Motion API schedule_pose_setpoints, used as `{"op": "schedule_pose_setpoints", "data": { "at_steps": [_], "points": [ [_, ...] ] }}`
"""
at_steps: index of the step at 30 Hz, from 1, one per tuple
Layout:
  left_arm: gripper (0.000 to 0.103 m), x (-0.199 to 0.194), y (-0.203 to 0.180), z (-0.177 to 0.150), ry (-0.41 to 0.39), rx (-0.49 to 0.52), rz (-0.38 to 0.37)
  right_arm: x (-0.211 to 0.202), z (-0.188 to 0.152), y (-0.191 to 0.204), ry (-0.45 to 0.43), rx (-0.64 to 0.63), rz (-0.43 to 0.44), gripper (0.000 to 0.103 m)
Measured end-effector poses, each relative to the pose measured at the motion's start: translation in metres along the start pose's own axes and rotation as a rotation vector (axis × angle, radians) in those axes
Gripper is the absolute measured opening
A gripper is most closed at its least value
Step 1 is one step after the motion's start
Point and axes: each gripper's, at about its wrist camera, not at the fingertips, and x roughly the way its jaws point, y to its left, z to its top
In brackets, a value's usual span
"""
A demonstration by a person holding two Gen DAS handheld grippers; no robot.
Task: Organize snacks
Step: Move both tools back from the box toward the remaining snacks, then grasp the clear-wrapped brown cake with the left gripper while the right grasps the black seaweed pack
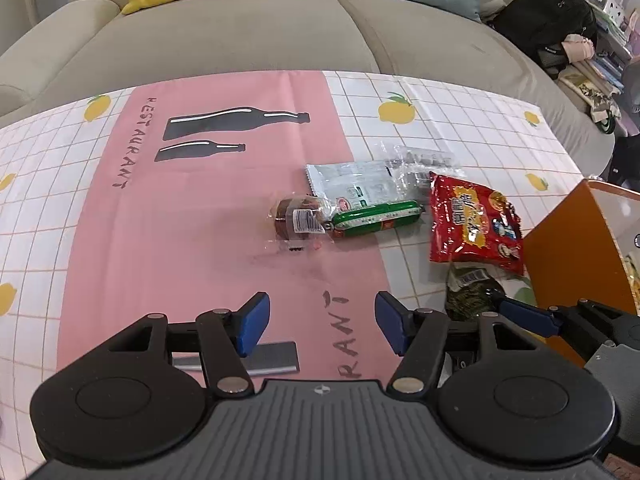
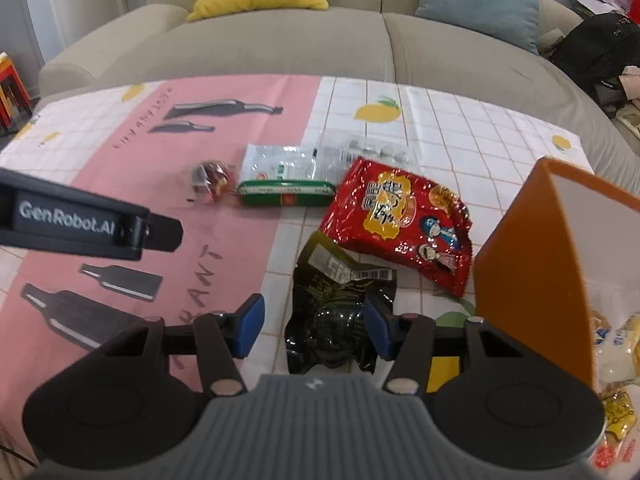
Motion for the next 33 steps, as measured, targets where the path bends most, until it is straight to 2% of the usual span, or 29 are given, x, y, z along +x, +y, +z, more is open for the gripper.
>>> {"op": "schedule_pose_setpoints", "data": {
  "at_steps": [7,10,12,19,24,28,33],
  "points": [
    [0.072,0.016,0.006,0.005,-0.015,-0.015,0.008,0.022,-0.003,0.0,0.021,-0.021,-0.062,0.057],
    [0.072,0.021,0.007,0.008,-0.027,-0.02,0.001,0.029,-0.004,-0.003,0.034,-0.008,-0.083,0.049],
    [0.072,0.024,0.007,0.009,-0.046,-0.013,-0.001,0.032,-0.005,-0.006,0.035,0.003,-0.082,0.038],
    [0.075,0.044,0.009,0.023,-0.095,-0.021,0.005,0.033,-0.004,-0.009,0.041,0.008,-0.064,0.037],
    [0.073,0.064,0.009,0.03,-0.092,0.011,0.087,0.035,-0.003,-0.011,0.047,0.005,-0.051,0.037],
    [0.071,0.074,0.012,0.031,-0.08,-0.002,0.064,0.035,-0.002,-0.013,0.047,0.021,-0.045,0.037],
    [0.066,0.076,0.01,0.033,-0.083,-0.001,0.075,0.035,-0.003,-0.012,0.042,0.019,-0.047,0.037]
  ]
}}
